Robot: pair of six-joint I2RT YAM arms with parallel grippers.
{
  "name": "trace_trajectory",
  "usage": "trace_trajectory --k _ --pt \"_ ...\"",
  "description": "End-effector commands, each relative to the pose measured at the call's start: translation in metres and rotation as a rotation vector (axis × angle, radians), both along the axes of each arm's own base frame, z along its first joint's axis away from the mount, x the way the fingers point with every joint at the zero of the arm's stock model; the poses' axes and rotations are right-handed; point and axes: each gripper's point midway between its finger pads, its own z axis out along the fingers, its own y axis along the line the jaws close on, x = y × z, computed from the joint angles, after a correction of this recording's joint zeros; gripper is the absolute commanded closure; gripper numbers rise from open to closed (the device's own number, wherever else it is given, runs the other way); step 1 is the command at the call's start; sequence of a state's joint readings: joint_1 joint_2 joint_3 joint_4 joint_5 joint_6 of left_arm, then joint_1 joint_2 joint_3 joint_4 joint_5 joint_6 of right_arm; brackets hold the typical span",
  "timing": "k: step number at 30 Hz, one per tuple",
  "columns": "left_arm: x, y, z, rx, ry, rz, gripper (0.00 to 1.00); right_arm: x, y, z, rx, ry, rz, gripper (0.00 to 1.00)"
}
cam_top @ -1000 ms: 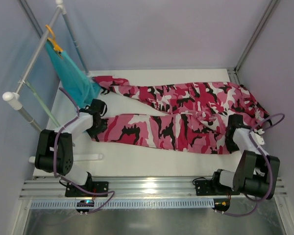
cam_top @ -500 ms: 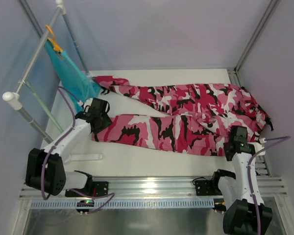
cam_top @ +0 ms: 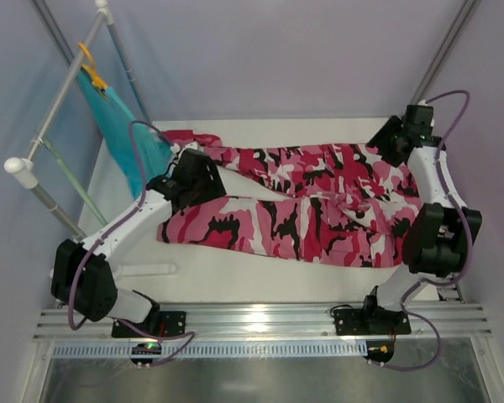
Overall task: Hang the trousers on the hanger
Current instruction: Fold the trousers
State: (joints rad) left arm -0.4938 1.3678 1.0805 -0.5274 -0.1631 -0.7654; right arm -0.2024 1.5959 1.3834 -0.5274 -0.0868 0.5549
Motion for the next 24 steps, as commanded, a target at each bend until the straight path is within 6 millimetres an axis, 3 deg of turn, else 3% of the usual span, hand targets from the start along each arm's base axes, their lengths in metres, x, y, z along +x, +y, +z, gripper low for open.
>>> trace_trajectory --k 1,2,3,4,5,6,8,9,11,17,18,19,20,21,23,24 --pt "0.035 -0.017 0.006 0.029 -0.043 -0.047 0.34 0.043 0.013 -0.005 -0.064 0.017 0.141 0.35" --pt "0.043 -0.014 0.003 0.060 -0.042 -0.030 0.33 0.051 0.008 -0.012 -0.086 0.033 0.136 0.35" --pt "0.054 -0.015 0.014 0.080 -0.059 -0.028 0.32 0.062 0.006 -0.039 -0.079 0.087 0.142 0.35" --pt "0.060 -0.015 0.012 0.100 -0.052 -0.020 0.31 0.077 0.001 -0.029 -0.101 0.062 0.140 0.35" --pt "0.070 -0.014 -0.002 0.136 -0.021 -0.009 0.31 0.084 -0.009 -0.040 -0.125 0.090 0.098 0.35" --pt "0.079 -0.015 0.005 0.141 -0.030 0.001 0.31 0.097 -0.014 -0.049 -0.124 0.109 0.076 0.36" --pt "0.092 -0.014 -0.008 0.167 -0.014 0.019 0.30 0.106 -0.023 -0.064 -0.126 0.157 0.013 0.37" --pt "0.102 -0.014 -0.006 0.159 -0.039 0.033 0.30 0.109 -0.023 -0.086 -0.118 0.204 0.018 0.38" --pt "0.112 -0.013 -0.016 0.145 -0.034 0.045 0.29 0.118 -0.028 -0.089 -0.117 0.205 -0.026 0.38" --pt "0.140 0.002 -0.028 0.147 -0.035 0.096 0.30 0.134 -0.036 -0.135 -0.130 0.263 -0.050 0.39" --pt "0.144 0.007 -0.033 0.151 -0.027 0.104 0.30 0.126 -0.041 -0.142 -0.142 0.313 -0.063 0.42" --pt "0.147 0.008 -0.032 0.154 -0.033 0.106 0.30 0.127 -0.053 -0.139 -0.187 0.326 -0.103 0.53" --pt "0.151 0.011 -0.029 0.165 -0.040 0.103 0.30 0.123 -0.059 -0.149 -0.192 0.357 -0.113 0.62" --pt "0.153 0.012 -0.030 0.178 -0.042 0.105 0.30 0.118 -0.069 -0.152 -0.196 0.376 -0.127 0.81" --pt "0.156 0.017 -0.026 0.207 -0.062 0.114 0.30 0.114 -0.083 -0.154 -0.198 0.377 -0.155 0.95" --pt "0.158 0.019 -0.023 0.214 -0.070 0.119 0.30 0.112 -0.088 -0.157 -0.195 0.384 -0.161 0.96"
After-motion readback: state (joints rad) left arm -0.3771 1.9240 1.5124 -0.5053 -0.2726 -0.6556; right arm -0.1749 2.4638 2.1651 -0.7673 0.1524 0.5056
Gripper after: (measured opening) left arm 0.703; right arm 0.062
